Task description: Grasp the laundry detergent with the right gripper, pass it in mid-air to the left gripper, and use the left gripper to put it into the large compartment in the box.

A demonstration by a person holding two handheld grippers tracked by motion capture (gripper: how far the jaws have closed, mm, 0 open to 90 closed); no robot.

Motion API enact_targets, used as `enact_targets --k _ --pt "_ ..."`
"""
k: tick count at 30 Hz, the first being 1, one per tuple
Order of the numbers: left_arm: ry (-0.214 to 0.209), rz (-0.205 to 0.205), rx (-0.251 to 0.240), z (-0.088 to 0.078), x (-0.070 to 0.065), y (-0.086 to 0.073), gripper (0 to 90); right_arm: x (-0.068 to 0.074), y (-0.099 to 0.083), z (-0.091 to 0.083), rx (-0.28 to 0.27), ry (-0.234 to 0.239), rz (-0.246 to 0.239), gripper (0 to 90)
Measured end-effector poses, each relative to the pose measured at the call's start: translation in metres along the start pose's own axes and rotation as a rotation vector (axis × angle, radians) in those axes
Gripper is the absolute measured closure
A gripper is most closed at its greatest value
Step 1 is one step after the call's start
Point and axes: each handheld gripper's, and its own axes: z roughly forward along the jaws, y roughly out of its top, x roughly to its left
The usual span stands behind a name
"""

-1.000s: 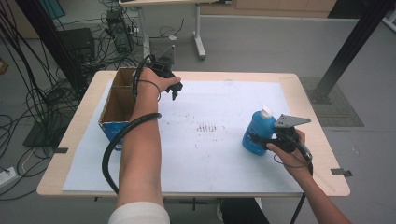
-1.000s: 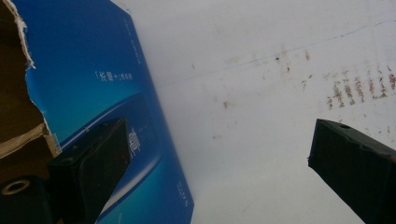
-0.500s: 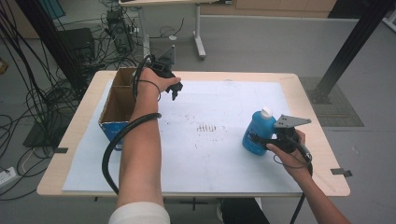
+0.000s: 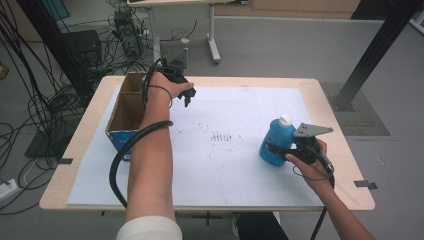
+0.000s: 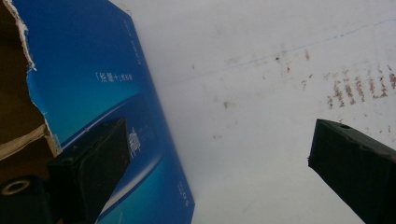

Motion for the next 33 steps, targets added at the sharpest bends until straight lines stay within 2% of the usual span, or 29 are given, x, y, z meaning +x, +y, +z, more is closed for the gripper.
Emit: enact_targets --k 33 --pt "0.003 0.009 -0.004 -0.0021 -0.0039 0.0028 6.0 0.0000 -0.0007 0.0000 -0.006 0.000 0.000 44.8"
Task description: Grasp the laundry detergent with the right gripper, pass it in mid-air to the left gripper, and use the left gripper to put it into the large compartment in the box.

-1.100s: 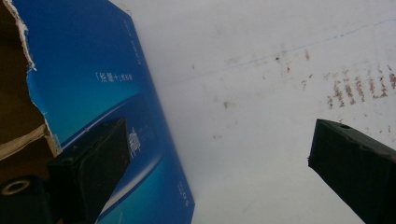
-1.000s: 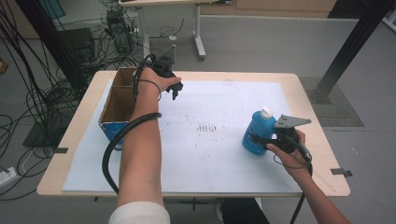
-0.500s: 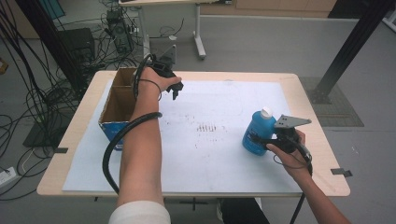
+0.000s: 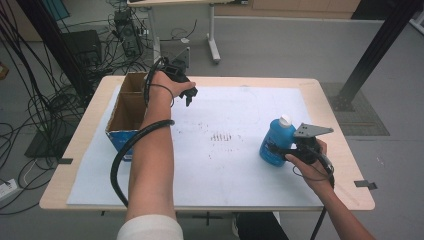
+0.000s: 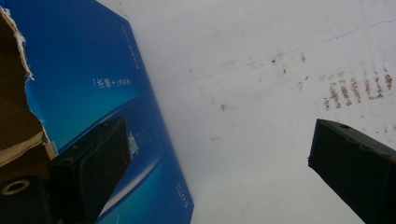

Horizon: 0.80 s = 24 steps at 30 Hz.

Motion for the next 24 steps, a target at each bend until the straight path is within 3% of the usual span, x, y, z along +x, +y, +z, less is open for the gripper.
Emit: enact_targets --k 24 --pt "0.004 0.002 -0.002 -0.0020 0.0010 -0.0016 6.0 0.0004 -0.0003 0.0000 -0.004 -0.002 0.000 44.9"
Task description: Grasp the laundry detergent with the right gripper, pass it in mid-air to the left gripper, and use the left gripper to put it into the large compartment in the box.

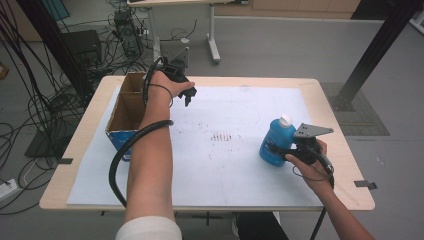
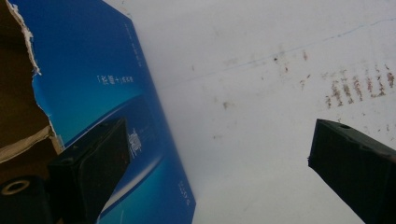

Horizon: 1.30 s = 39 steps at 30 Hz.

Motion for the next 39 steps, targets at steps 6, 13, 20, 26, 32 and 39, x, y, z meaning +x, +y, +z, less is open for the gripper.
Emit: enact_targets --k 6,13,20,26,32,39 --pt "0.001 0.000 -0.003 -0.001 0.000 0.000 6.0 0.000 0.000 0.000 -0.001 0.000 0.000 44.8" --pt "0.003 0.002 -0.003 -0.002 0.000 -0.001 6.1 0.000 0.000 0.000 -0.001 0.000 0.000 44.8" --pt "0.003 0.007 0.001 -0.002 0.000 -0.001 6.0 0.000 0.000 0.000 0.000 0.000 0.000 44.8" --pt "0.004 0.006 -0.009 -0.005 0.000 -0.001 6.1 0.000 0.001 0.000 0.005 -0.001 0.000 44.8" --pt "0.005 0.020 -0.011 -0.010 0.000 -0.003 6.1 0.000 0.003 0.001 0.018 0.000 0.005 44.8" --pt "0.012 0.050 -0.023 -0.021 0.000 -0.005 6.1 0.001 0.020 -0.002 0.029 0.008 0.001 44.8"
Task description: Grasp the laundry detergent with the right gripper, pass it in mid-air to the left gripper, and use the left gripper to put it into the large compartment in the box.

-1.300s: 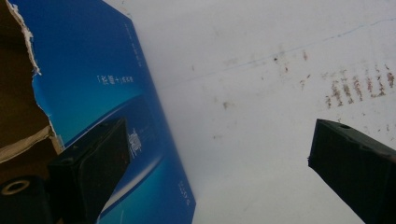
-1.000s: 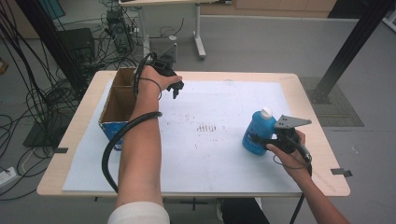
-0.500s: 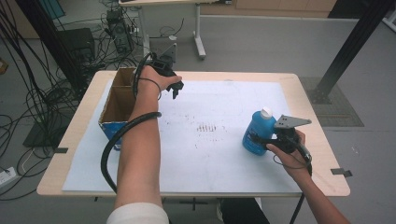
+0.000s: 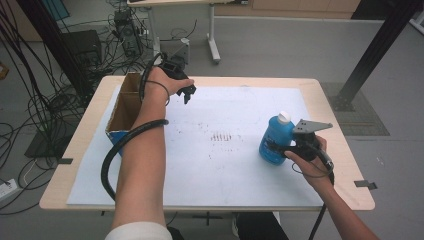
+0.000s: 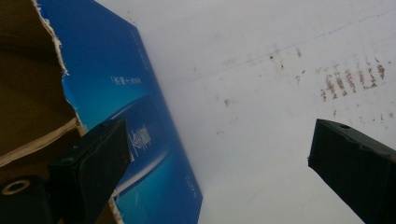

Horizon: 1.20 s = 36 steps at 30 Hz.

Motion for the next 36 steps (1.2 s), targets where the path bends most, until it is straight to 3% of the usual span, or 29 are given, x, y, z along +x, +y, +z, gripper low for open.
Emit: enact_targets --k 10,18,25,26,36 --pt "-0.003 0.071 -0.036 -0.030 0.000 -0.004 6.4 0.005 0.049 -0.002 0.027 0.047 -0.002 44.7" --pt "-0.004 0.193 -0.045 -0.063 -0.005 -0.009 6.5 0.010 0.091 0.011 0.053 0.101 -0.011 44.6" --pt "-0.003 0.275 -0.038 -0.078 -0.004 -0.009 6.5 0.008 0.120 0.030 0.084 0.134 -0.026 44.5" --pt "-0.008 0.293 -0.039 -0.080 -0.003 -0.008 6.5 0.007 0.130 0.039 0.090 0.148 -0.034 44.4" --pt "-0.015 0.418 -0.075 -0.105 0.006 -0.005 6.6 0.006 0.167 0.085 0.108 0.224 -0.048 44.4"
